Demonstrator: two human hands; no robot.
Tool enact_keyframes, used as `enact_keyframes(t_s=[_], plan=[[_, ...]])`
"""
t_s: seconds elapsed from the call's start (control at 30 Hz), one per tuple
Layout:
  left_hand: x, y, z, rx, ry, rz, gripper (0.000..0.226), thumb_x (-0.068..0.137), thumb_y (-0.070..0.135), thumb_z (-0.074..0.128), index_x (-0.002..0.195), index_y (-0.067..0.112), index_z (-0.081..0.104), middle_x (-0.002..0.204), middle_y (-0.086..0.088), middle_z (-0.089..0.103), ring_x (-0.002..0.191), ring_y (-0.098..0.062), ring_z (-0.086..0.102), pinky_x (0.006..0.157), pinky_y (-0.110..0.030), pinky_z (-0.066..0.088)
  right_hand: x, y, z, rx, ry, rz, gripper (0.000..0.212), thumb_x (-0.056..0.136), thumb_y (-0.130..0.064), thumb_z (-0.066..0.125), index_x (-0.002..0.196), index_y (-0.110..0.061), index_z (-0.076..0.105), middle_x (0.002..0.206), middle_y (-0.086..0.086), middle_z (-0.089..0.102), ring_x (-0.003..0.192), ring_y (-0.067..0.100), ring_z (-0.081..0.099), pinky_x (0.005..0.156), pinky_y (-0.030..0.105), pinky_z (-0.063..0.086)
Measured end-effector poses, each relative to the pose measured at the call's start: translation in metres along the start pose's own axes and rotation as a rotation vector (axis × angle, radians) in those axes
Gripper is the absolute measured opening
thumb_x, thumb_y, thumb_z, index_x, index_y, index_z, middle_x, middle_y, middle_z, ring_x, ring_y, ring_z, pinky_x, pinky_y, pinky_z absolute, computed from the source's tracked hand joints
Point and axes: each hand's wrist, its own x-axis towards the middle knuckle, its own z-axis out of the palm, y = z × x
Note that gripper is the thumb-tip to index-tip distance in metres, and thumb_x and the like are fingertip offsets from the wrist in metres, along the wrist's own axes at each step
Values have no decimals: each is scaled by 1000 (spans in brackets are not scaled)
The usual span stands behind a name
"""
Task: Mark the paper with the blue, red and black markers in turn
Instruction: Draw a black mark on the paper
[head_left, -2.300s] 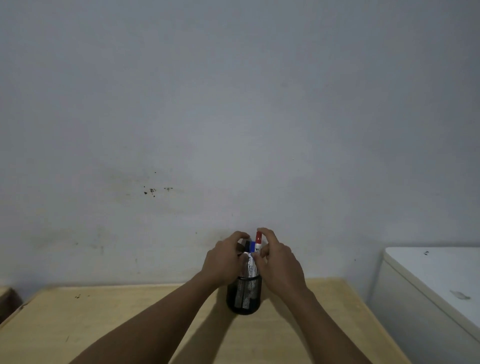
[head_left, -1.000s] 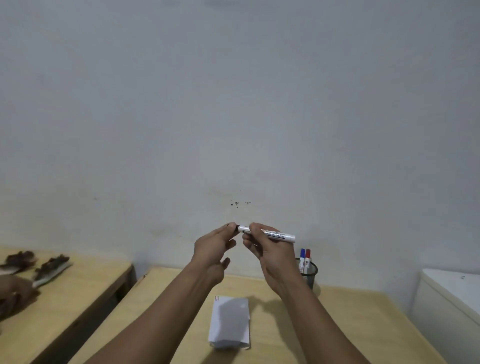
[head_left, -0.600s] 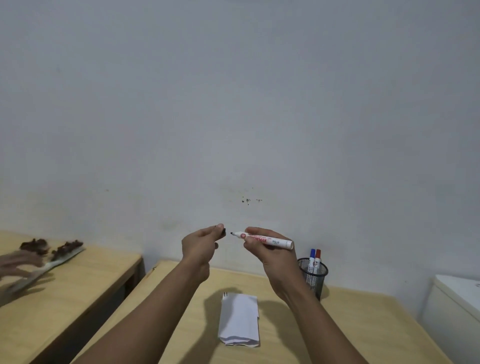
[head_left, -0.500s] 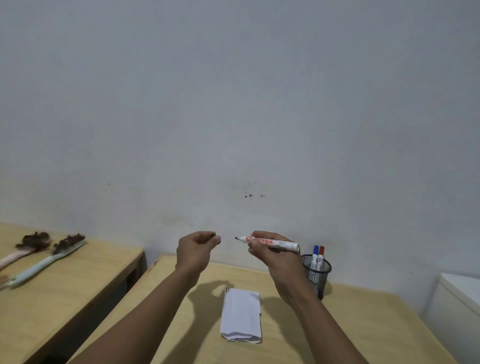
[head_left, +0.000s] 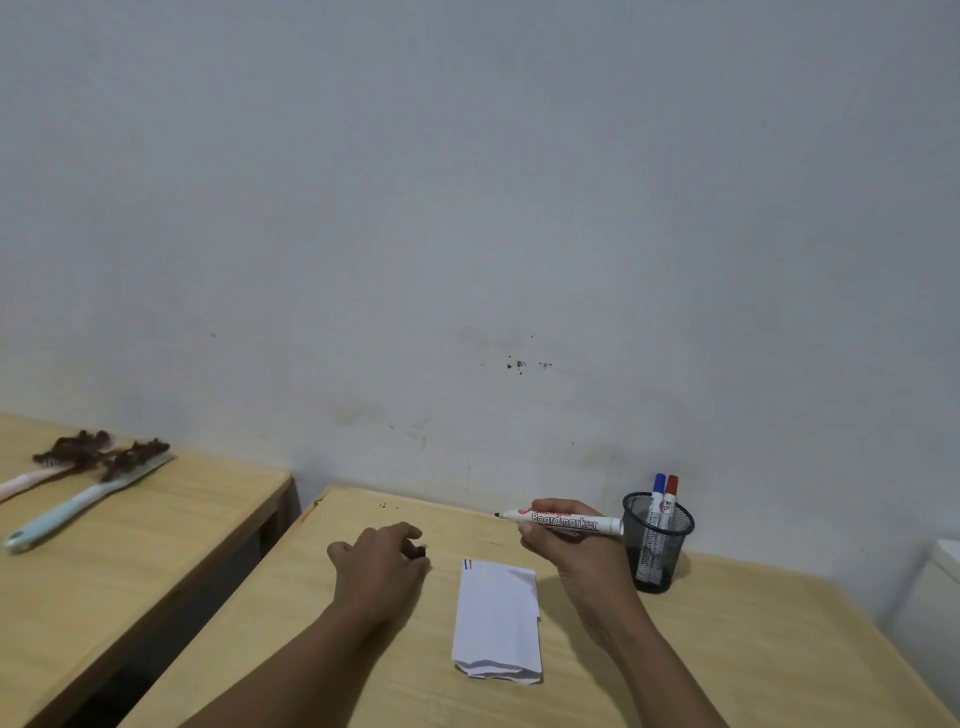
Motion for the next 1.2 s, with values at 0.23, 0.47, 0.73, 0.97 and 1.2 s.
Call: enact_keyframes(t_s=[0.23, 0.47, 0.73, 0.97, 1.2], plan=[[-31, 17, 0, 36, 157, 263, 33, 84, 50, 63, 115, 40, 59, 111, 24, 52, 98, 0, 44, 88, -31, 26, 11, 18, 15, -118, -3, 15, 19, 87, -13, 77, 91, 4, 68, 69, 9, 69, 65, 20, 67, 65, 31, 58], [-44, 23, -5, 176, -345, 436, 61, 85, 66, 46, 139, 38, 45, 147, 18, 44, 128, -7, 37, 104, -38, 30, 37, 56, 31, -379, -57, 94, 16, 92, -26, 70, 89, -10, 71, 67, 8, 70, 56, 12, 62, 55, 25, 53], [-43, 5, 1, 363, -492, 538, 66, 93, 69, 22, 152, 37, 16, 163, 13, 10, 147, -13, 8, 115, -51, 12, 44, 82, 28, -467, -11, 67, 26, 94, -25, 67, 79, -5, 73, 64, 12, 70, 49, 8, 59, 50, 23, 50], [-41, -1, 3, 435, -655, 532, 72, 94, 68, 14, 153, 36, -12, 159, 15, -24, 145, -11, -28, 119, -51, -12, 48, 91, 28, -530, -14, 37, 25, 93, -29, 67, 78, -11, 75, 64, 8, 72, 50, 11, 62, 53, 32, 53], [-44, -5, 9, 456, -651, 533, 73, 92, 70, 10, 152, 36, -15, 159, 15, -26, 144, -12, -30, 119, -52, -10, 48, 98, 30, -566, -24, 37, 24, 93, -32, 67, 88, -11, 77, 67, -6, 71, 55, 6, 64, 55, 26, 49]])
